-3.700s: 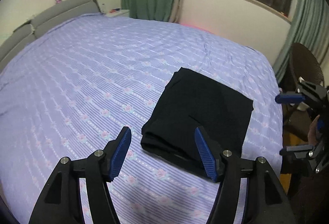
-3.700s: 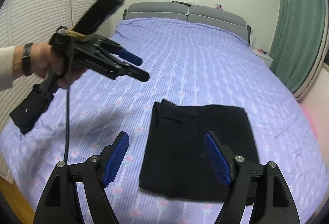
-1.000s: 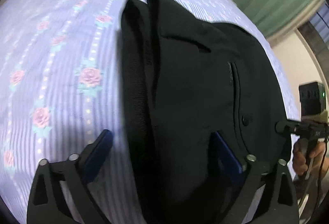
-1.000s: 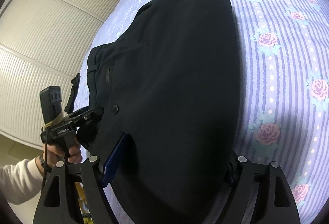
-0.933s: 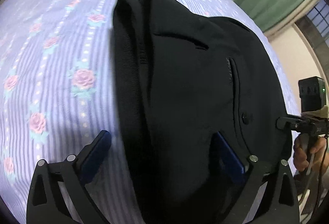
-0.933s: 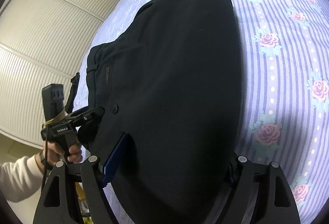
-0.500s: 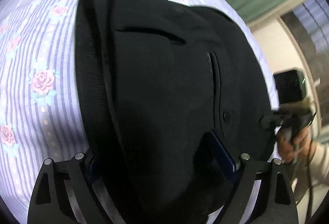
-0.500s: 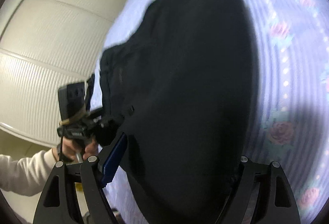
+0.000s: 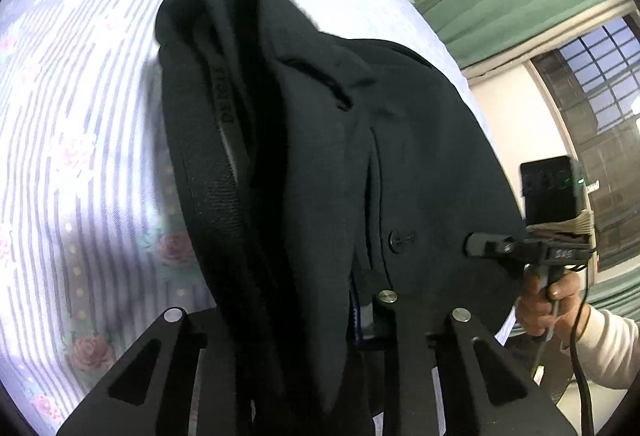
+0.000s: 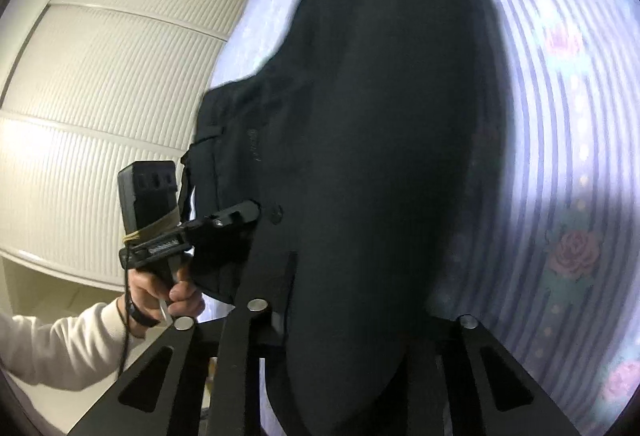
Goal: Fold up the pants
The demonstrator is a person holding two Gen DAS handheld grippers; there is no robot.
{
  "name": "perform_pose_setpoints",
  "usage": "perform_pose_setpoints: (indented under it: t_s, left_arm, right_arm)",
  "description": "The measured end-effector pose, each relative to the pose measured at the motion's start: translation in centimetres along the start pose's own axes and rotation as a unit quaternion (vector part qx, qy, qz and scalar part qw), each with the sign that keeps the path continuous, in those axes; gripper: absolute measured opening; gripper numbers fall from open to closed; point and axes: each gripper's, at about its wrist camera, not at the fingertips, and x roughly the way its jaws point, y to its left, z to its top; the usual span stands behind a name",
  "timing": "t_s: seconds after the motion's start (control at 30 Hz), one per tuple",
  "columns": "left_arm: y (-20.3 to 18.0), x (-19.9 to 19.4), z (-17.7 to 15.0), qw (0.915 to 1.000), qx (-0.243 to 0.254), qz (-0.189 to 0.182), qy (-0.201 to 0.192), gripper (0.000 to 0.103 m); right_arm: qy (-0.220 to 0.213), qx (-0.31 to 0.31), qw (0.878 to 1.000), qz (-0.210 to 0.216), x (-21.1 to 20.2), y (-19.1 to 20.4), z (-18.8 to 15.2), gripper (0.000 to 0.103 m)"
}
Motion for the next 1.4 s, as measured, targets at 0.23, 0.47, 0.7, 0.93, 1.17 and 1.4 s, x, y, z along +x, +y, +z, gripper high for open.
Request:
perform_pose_setpoints:
  t_s: [0.23, 0.47, 0.7, 0.93, 1.17, 1.4]
  left_arm:
    - [-4.8, -2.4, 0.8, 0.9993, 0.034, 0.011, -0.002, 0.022]
    - [-6.1, -7.7, 0.9, 0.9989, 0.032, 0.023, -0.025, 0.022]
    - [-4.8, -14.6, 0.3, 0.9970, 0.023, 0.011, -0.073, 0.022]
    - [4.2, -24.0, -0.2, 0.9949, 0.002, 0.002, -0.101, 0.022]
    - [15.3, -37.0, 0.0, 0.9918, -0.006, 0.026, -0.125, 0.022]
    - [29.0, -55.4, 1.0, 0.9811, 0.003, 0.098, -0.167, 0.022]
  right_arm:
    - [-0.024, -0.030, 0.999, -0.034, -2.4, 4.0, -0.5, 0.019]
    - [-0.037, -0.059, 0.997, -0.027, -4.8, 8.0, -0.7, 0.019]
    - [-0.035, -0.121, 0.992, -0.022, -4.6, 15.1, 1.1, 0.019]
    - [-0.037, -0.151, 0.988, -0.015, 1.5, 23.9, 2.4, 0.019]
    - [-0.029, -0.167, 0.985, 0.023, 13.6, 35.6, 4.6, 0.019]
    - [-0.023, -0.197, 0.976, 0.095, 28.1, 50.0, 8.7, 0.019]
